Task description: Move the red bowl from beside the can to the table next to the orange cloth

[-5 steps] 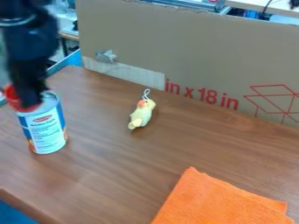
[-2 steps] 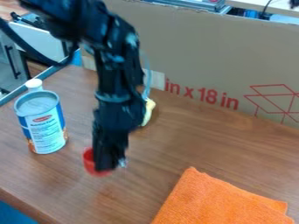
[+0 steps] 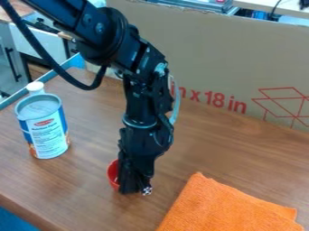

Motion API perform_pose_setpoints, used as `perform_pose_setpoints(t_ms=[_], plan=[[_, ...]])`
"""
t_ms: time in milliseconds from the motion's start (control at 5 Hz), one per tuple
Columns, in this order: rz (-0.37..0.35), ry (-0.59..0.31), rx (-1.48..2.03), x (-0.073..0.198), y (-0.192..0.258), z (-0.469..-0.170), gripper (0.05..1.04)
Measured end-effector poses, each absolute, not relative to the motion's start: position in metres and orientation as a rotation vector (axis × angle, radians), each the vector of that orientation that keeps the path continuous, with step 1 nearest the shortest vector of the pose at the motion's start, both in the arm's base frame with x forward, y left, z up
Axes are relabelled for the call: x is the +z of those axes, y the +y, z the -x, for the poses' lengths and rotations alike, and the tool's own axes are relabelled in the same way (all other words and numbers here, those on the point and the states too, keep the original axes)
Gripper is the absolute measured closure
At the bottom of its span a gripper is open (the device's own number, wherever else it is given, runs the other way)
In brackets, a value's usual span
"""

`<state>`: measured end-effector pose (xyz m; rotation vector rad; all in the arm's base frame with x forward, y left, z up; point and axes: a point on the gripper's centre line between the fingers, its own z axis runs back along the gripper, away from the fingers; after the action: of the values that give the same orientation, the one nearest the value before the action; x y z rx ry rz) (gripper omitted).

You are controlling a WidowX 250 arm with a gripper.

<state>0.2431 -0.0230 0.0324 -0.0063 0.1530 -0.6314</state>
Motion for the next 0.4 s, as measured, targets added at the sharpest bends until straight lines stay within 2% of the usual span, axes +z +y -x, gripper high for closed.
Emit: perform_pose_setpoints(t_ms=[200, 400], plan=[[-0.005, 0.12, -0.621, 0.0332, -0.0223, -0.2413, 0.966], [-0.014, 0.131, -0.593, 0.0362, -0.0189, -0.2314, 0.769]])
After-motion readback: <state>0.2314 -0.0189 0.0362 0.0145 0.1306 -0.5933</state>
